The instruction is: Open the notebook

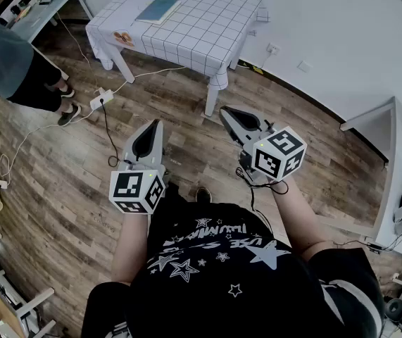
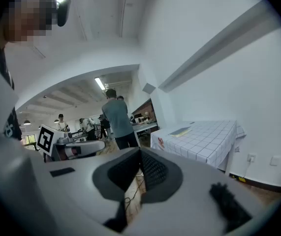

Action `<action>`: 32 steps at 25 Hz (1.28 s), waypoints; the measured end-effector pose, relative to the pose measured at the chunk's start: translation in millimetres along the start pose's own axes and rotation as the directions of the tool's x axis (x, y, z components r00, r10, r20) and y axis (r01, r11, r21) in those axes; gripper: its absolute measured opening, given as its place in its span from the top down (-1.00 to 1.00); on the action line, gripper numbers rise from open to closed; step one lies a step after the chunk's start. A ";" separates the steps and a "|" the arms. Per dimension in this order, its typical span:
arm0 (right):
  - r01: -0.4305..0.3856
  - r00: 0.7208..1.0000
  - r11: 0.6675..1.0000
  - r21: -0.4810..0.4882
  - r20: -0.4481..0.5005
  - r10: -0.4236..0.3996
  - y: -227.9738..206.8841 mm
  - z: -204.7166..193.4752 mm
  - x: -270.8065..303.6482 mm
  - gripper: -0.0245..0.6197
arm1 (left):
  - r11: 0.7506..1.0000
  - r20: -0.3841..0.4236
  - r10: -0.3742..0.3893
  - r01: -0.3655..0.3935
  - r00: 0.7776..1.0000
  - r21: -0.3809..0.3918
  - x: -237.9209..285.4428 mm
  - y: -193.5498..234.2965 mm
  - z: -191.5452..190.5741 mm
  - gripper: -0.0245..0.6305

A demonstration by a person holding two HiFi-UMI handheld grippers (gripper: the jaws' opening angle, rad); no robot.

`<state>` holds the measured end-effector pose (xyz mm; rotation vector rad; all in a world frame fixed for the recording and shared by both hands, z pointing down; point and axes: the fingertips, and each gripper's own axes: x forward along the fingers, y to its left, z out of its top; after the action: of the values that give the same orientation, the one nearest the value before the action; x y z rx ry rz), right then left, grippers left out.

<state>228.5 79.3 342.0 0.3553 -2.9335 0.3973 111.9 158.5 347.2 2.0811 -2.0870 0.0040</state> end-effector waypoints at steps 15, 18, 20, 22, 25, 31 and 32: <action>0.022 1.000 1.000 0.018 -0.009 -0.022 21.5 -2.4 34.8 0.87 | 1.000 0.003 -0.016 0.016 1.000 0.007 -17.7 38.7 9.3 0.90; 0.023 1.000 1.000 0.014 -0.010 -0.023 32.9 2.6 47.6 0.87 | 0.999 -0.003 -0.035 0.035 0.999 0.008 -23.0 49.1 12.5 0.90; 0.025 1.000 1.000 0.004 -0.008 -0.025 40.8 6.1 56.6 0.87 | 0.999 -0.005 -0.045 0.045 0.999 0.016 -27.1 57.0 14.5 0.90; 0.030 0.999 0.999 -0.012 -0.010 -0.030 48.6 8.6 65.8 0.87 | 0.999 -0.007 -0.044 0.044 0.999 0.018 -30.7 67.2 15.4 0.90; 0.047 0.999 0.999 -0.024 -0.016 -0.047 56.9 10.2 79.1 0.87 | 0.999 -0.010 -0.037 0.037 0.999 0.016 -34.5 83.7 16.7 0.90; 0.072 0.997 0.995 -0.064 -0.027 -0.074 67.5 13.8 117.1 0.87 | 0.991 -0.032 -0.052 0.055 0.998 0.119 -40.4 107.9 14.0 0.90; 0.075 0.997 0.994 -0.077 -0.025 -0.077 69.5 16.6 124.3 0.87 | 0.992 -0.030 -0.057 0.060 0.998 0.110 -41.7 111.6 13.6 0.90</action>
<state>89.6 113.4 332.8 0.4460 -2.8879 0.2774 -0.8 199.3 343.1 2.1924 -2.0528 0.1418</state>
